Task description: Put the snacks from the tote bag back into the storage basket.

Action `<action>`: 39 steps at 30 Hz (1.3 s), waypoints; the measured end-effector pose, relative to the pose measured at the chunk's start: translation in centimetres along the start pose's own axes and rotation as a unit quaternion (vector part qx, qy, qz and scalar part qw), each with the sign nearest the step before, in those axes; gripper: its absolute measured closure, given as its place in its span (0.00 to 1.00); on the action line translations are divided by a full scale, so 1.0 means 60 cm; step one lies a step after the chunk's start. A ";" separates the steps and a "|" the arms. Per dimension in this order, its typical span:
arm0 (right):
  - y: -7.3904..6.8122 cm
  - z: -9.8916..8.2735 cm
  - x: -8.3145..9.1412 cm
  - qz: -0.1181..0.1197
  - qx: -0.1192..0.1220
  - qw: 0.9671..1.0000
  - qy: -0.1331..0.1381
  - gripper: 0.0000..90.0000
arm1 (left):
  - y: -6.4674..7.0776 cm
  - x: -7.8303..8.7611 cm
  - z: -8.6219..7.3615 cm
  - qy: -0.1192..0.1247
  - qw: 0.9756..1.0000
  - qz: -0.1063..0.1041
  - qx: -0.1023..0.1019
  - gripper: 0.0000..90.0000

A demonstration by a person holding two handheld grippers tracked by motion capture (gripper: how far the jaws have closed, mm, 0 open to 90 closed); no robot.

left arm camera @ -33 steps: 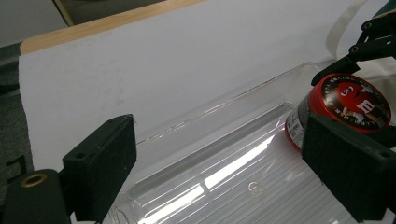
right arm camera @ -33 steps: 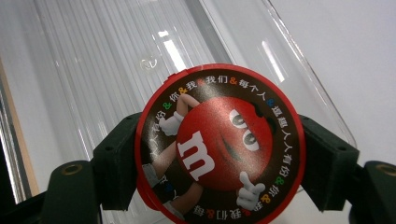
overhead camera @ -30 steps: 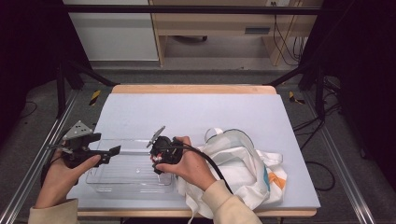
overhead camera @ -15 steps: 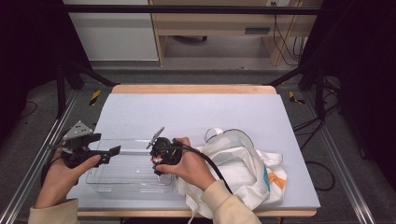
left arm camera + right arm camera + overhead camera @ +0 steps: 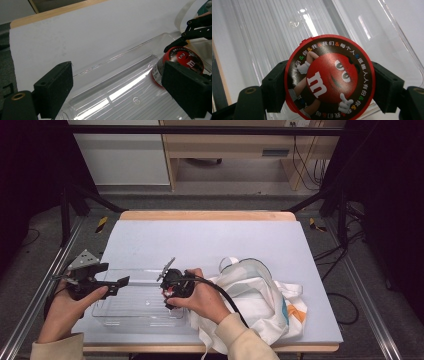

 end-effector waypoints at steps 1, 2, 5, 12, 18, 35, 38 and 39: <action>-0.001 0.000 -0.001 0.000 -0.002 1.000 -0.001 0.28 | 0.000 0.000 0.000 0.000 1.000 0.000 0.000 0.12; -0.001 0.000 -0.001 0.000 -0.002 1.000 -0.002 0.28 | 0.000 0.000 0.000 -0.001 1.000 -0.001 0.000 0.12; 0.000 -0.001 -0.002 0.001 -0.002 1.000 -0.003 0.28 | 0.000 -0.001 0.000 -0.001 1.000 0.000 0.000 0.12; 0.002 -0.001 -0.003 0.003 -0.004 1.000 -0.003 0.28 | 0.000 -0.001 -0.001 -0.001 1.000 0.000 0.000 0.12; 0.002 -0.001 -0.003 0.005 -0.007 1.000 -0.002 0.28 | 0.000 -0.001 -0.001 -0.001 1.000 -0.001 0.000 0.12; 0.001 0.000 -0.003 -0.005 -0.006 1.000 0.007 0.22 | -0.002 0.000 -0.001 0.000 1.000 0.000 0.001 0.12; -0.002 0.001 -0.001 -0.007 -0.006 1.000 0.013 0.19 | -0.003 0.001 -0.002 0.001 1.000 0.000 0.002 0.12; -0.002 0.001 -0.001 -0.009 -0.005 1.000 0.014 0.18 | -0.003 0.002 -0.002 0.001 1.000 0.001 0.002 0.12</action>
Point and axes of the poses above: each handheld gripper's, and its own axes: x roughly backward along the jaws, z roughly out of its top, y roughly to its right, the point moved 2 cm from there along -x, roughly forward along the jaws, and after that the axes turned 8 degrees about -x, right-handed, at the moved point
